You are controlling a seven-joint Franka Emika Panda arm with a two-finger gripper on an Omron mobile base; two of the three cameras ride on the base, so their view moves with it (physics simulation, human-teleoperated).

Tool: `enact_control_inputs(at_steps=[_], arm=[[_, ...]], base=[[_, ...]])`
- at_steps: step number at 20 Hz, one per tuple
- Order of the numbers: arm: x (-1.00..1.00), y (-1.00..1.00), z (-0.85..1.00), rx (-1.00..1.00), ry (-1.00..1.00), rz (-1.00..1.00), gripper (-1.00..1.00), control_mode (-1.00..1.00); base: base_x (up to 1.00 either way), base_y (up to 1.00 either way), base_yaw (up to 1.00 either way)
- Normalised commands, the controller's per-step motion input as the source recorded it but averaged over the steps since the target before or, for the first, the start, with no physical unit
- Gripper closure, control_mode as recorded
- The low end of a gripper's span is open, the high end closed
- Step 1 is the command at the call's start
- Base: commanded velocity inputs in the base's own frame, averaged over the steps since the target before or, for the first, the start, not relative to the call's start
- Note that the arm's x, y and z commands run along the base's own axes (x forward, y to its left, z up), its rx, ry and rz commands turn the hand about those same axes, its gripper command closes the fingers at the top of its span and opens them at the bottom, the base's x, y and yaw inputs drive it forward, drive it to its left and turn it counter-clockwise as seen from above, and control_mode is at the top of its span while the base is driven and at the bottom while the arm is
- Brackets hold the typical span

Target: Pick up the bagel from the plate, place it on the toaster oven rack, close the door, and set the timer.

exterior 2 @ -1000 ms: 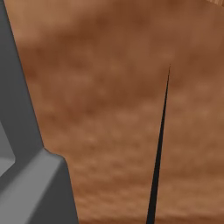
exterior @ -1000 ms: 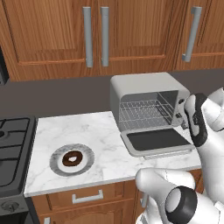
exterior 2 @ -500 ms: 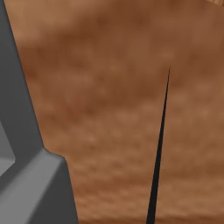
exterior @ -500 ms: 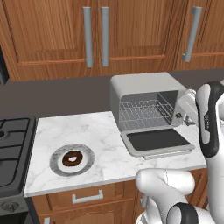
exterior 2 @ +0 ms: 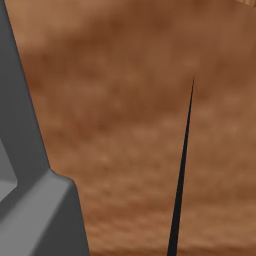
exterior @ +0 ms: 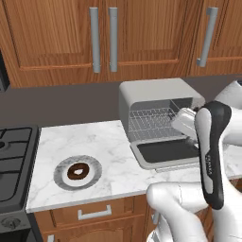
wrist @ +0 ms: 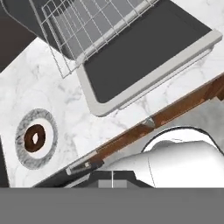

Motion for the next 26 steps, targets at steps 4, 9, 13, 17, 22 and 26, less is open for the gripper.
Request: enact_control_inputs(at_steps=[4,9,13,17,22,26], arm=[[-0.1,1.0,-0.17,-0.28,-0.23,0.09,1.0,-1.0],[0.0,0.99,-0.07,-0.27,-0.08,0.01,1.0,-1.0],[0.3,0.93,-0.02,-0.2,0.14,0.0,1.0,-1.0],[0.4,0.96,-0.1,-0.13,0.31,0.01,1.0,-1.0],[0.24,0.41,-0.11,0.0,0.23,0.08,-1.0,-1.0],[0.04,0.0,-0.31,0.12,0.0,0.08,-1.0,-1.0]], base=[[0.0,0.0,0.0],[0.0,0.0,0.0],[0.0,0.0,0.0],[0.0,0.0,0.0],[0.0,0.0,0.0],[0.0,0.0,0.0]])
